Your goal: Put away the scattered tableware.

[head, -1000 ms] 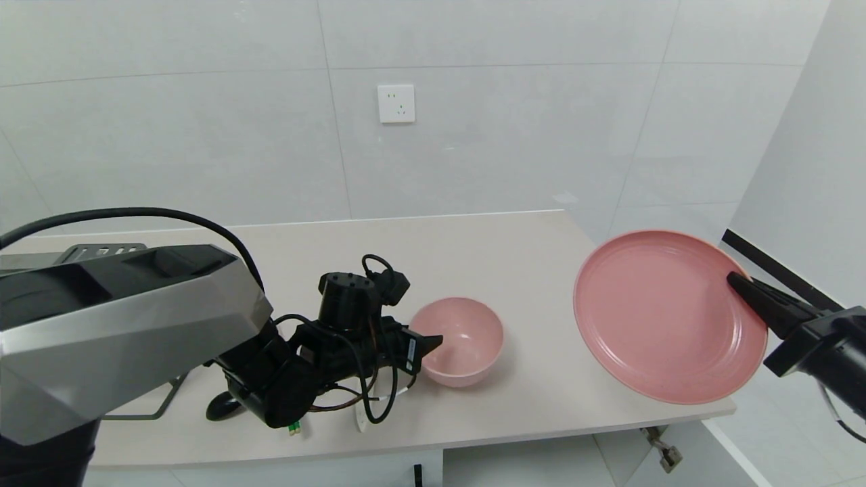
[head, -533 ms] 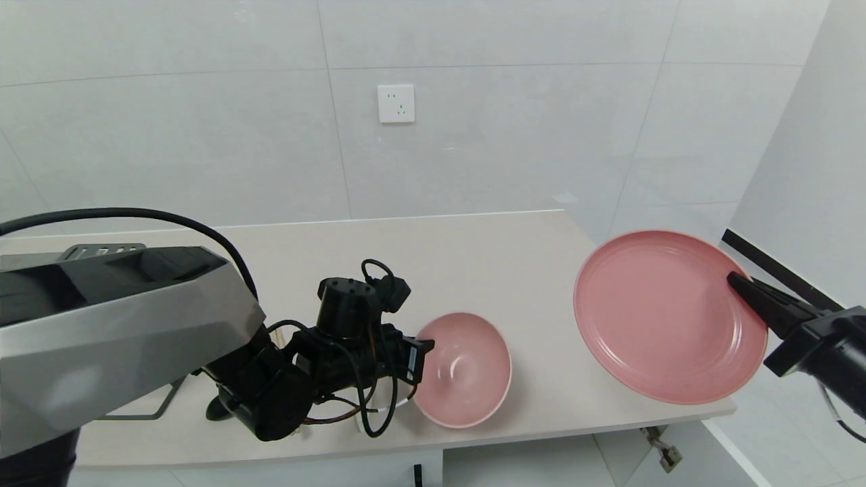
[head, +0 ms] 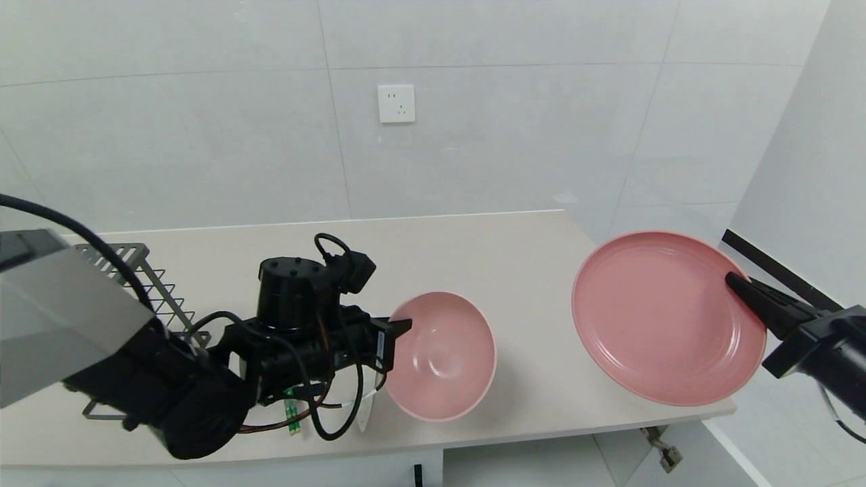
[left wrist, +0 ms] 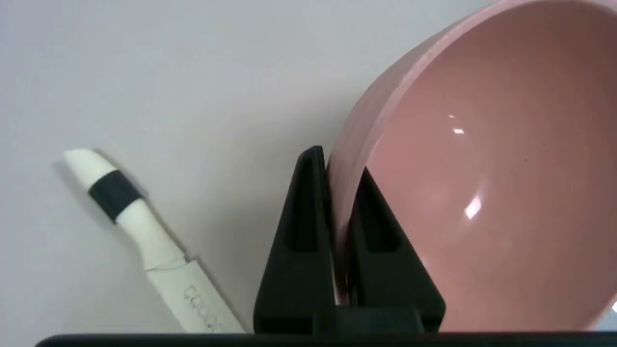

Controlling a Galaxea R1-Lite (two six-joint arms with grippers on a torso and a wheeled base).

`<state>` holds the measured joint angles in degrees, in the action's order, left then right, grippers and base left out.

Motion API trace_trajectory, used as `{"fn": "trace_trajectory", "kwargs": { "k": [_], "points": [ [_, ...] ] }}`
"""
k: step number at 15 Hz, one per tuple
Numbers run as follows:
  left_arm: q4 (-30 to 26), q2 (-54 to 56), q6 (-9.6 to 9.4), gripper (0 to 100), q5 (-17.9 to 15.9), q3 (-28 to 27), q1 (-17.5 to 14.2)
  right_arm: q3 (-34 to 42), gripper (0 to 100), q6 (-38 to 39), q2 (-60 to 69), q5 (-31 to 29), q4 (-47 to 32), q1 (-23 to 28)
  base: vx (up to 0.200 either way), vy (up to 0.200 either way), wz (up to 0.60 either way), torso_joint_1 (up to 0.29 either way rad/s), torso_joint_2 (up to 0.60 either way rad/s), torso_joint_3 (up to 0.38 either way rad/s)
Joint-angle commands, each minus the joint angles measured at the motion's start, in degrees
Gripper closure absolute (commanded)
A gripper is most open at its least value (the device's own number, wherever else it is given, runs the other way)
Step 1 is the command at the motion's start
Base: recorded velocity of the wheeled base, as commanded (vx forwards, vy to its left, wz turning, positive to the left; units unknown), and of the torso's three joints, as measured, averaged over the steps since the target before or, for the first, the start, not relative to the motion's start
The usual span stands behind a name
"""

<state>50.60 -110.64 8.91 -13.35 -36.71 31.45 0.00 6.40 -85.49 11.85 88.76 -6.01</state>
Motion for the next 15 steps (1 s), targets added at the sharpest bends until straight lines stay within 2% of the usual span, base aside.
{"fn": "trace_trajectory", "kwargs": {
  "k": [1,2,4,5,7,8,9,10,12,15],
  "points": [
    [-0.07,9.66,0.23,100,-0.19,4.89,-0.87,0.00,100,-0.07,0.15,0.02,0.01,-0.05,0.000,0.000,0.00,0.000,0.00,0.000],
    [-0.07,11.50,0.32,100,-0.45,6.30,-1.13,0.00,100,-0.07,0.06,0.02,0.10,-0.05,0.000,0.000,0.00,0.000,0.00,0.000],
    [-0.07,18.88,0.84,100,-1.42,11.04,-3.77,-0.79,100,-2.01,0.15,0.02,0.27,-0.14,0.000,0.000,0.00,0.000,0.00,0.000],
    [-0.15,22.58,1.90,100,-3.09,13.06,-5.08,-1.05,100,-2.62,0.15,0.02,0.27,-0.14,0.000,0.000,0.00,0.000,0.00,0.000],
    [-1.82,28.82,5.77,100,-4.23,14.73,-5.35,-1.41,100,-2.53,0.15,0.02,0.27,-0.14,0.000,0.000,0.00,0.000,0.00,0.000],
    [-6.04,34.44,11.04,100,-4.41,14.47,-4.91,-1.41,100,-2.44,0.24,0.02,0.27,-0.67,0.000,0.000,0.00,0.000,0.00,0.000],
    [-9.03,38.04,13.33,100,-4.49,14.38,-4.82,-1.32,100,-2.53,0.50,0.10,0.45,-1.72,0.000,0.000,0.00,0.000,0.00,0.000],
    [-10.35,40.33,14.03,100,-4.84,14.65,-4.47,-1.41,100,-2.53,0.94,0.28,0.98,-3.57,0.000,0.000,0.00,0.000,0.00,0.000],
    [-10.70,43.93,16.49,100,-8.10,15.61,-4.73,-1.23,100,-2.44,0.94,1.07,1.24,-6.65,0.000,0.000,0.00,0.000,0.00,0.000],
    [-10.79,43.93,16.31,100,-8.80,17.99,-5.17,-0.79,100,-2.36,1.73,1.07,1.24,-7.70,0.000,0.000,0.00,0.000,0.00,0.000]
  ]
}}
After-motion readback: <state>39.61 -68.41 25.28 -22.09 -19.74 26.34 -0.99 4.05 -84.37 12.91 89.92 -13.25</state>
